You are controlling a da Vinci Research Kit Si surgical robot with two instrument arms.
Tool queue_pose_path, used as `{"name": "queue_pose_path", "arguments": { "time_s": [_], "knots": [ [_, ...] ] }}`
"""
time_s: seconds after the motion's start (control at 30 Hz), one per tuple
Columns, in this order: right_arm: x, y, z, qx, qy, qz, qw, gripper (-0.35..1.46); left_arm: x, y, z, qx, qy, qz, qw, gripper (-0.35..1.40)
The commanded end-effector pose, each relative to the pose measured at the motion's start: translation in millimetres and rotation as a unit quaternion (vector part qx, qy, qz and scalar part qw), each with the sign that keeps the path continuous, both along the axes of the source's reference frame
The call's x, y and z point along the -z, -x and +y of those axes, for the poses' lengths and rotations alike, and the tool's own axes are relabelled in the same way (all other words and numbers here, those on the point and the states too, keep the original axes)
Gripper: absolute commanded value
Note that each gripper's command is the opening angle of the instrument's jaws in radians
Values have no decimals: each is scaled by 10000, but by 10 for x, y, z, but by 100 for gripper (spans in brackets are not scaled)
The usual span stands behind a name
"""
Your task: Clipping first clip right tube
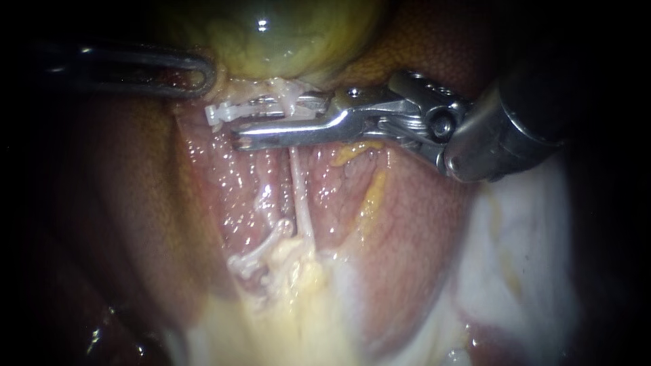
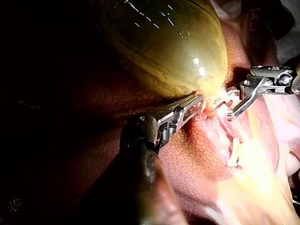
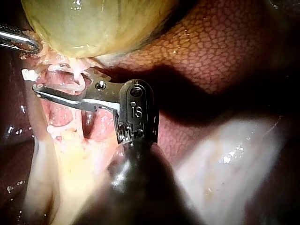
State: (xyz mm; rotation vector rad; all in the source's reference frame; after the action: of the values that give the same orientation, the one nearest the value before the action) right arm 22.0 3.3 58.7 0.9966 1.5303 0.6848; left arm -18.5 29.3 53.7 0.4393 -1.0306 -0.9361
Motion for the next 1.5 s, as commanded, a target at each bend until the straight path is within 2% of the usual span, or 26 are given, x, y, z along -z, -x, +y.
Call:
{"name": "queue_pose_path", "arguments": {
  "time_s": [0.03, 0.17, 0.5, 1.0, 1.2, 1.5],
  "knots": [
    [0, 0, 0, 15, 1, 12, 10000, 42, 0, 0, 0, 0, 0, -1, 10000, -35],
    [4, 2, -4, 151, 12, 115, 9998, 42, 0, -1, 0, -1, 0, -2, 10000, -35],
    [22, 1, -27, 443, 14, 272, 9986, 41, 1, -1, 0, -3, -1, -3, 10000, -35],
    [8, 11, -78, 831, -77, 372, 9958, 41, 2, -4, 0, -10, -4, -8, 10000, -35],
    [10, 11, -87, 907, -57, 424, 9950, 41, 3, -4, 0, -10, -5, -8, 10000, -35],
    [12, 12, -100, 1121, -99, 490, 9924, 39, 3, -5, 0, -11, -6, -9, 10000, -35]
  ]
}}
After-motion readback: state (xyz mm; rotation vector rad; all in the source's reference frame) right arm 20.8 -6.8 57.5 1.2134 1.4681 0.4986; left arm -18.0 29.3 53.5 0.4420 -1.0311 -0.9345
